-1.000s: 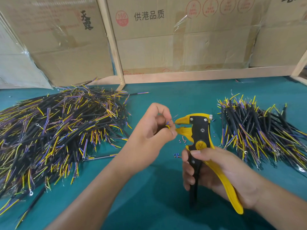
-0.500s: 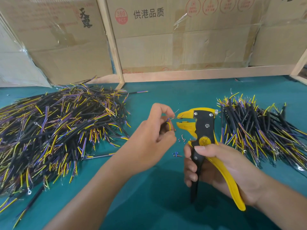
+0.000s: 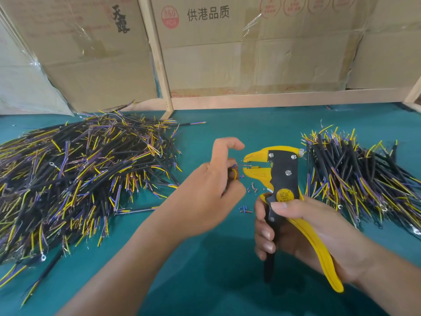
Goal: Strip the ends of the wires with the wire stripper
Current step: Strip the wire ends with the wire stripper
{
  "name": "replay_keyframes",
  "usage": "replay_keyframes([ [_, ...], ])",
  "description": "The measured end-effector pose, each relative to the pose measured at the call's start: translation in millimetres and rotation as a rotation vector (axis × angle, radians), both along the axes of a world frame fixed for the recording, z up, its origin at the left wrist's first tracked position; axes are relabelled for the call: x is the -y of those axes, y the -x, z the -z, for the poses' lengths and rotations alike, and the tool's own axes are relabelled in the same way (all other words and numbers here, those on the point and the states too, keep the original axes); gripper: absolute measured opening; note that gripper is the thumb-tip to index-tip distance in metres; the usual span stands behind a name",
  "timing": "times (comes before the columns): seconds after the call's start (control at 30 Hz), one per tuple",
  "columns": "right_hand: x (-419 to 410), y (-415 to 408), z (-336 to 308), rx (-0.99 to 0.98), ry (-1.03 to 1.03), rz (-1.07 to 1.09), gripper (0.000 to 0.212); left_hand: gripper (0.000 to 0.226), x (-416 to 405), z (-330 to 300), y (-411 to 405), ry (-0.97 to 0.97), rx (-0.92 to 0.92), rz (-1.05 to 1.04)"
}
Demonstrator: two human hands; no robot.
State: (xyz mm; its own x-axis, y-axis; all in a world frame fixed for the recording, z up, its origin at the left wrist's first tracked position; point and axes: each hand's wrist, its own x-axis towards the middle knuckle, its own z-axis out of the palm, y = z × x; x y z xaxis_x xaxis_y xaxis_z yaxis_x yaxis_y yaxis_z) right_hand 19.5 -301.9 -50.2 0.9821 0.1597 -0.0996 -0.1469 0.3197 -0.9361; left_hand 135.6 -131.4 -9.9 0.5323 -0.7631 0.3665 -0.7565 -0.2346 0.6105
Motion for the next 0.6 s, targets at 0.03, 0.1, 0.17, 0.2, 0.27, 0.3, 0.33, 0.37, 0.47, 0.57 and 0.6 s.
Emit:
replay_keyframes([
  [0.03,-0.1,-1.0,1.4,0.014,0.011,0.018,0.023,0.045,0.2,0.1,0.1,-0.004,0.003,0.000],
  [0.1,0.8,-0.6,0.0,-0.007,0.006,0.028,0.020,0.045,0.8,0.3,0.6,-0.011,0.006,-0.003],
  [0.17,-1.0,0.7,-3.2,-0.034,-0.009,0.041,0.017,0.045,1.1,0.5,0.7,-0.015,0.002,-0.003],
  [0.2,-1.8,1.2,-3.8,-0.038,-0.015,0.041,0.016,0.045,1.2,0.5,0.7,-0.016,0.001,-0.004],
  [0.27,-3.3,1.9,-6.2,-0.045,-0.016,0.046,0.016,0.046,1.5,0.5,0.3,-0.019,0.001,-0.005],
  [0.3,-4.1,2.3,-6.4,-0.049,-0.011,0.050,0.016,0.046,1.6,0.4,0.5,-0.021,-0.001,-0.004],
  [0.33,-5.3,2.5,-7.2,-0.063,0.000,0.055,0.017,0.045,1.8,0.1,0.8,-0.022,-0.004,-0.001],
  [0.37,-6.2,3.1,-7.7,-0.074,0.022,0.063,0.018,0.045,2.0,-0.1,1.3,-0.024,-0.005,0.004],
  [0.47,-7.5,5.5,-9.2,-0.083,0.092,0.094,0.024,0.045,2.4,-0.6,2.8,-0.030,-0.013,0.017],
  [0.57,-7.7,8.7,-12.9,-0.055,0.114,0.096,0.031,0.047,2.8,-1.1,3.5,-0.037,-0.013,0.027],
  [0.6,-8.5,9.2,-14.8,-0.052,0.113,0.085,0.033,0.047,2.9,-1.3,3.7,-0.040,-0.010,0.030],
])
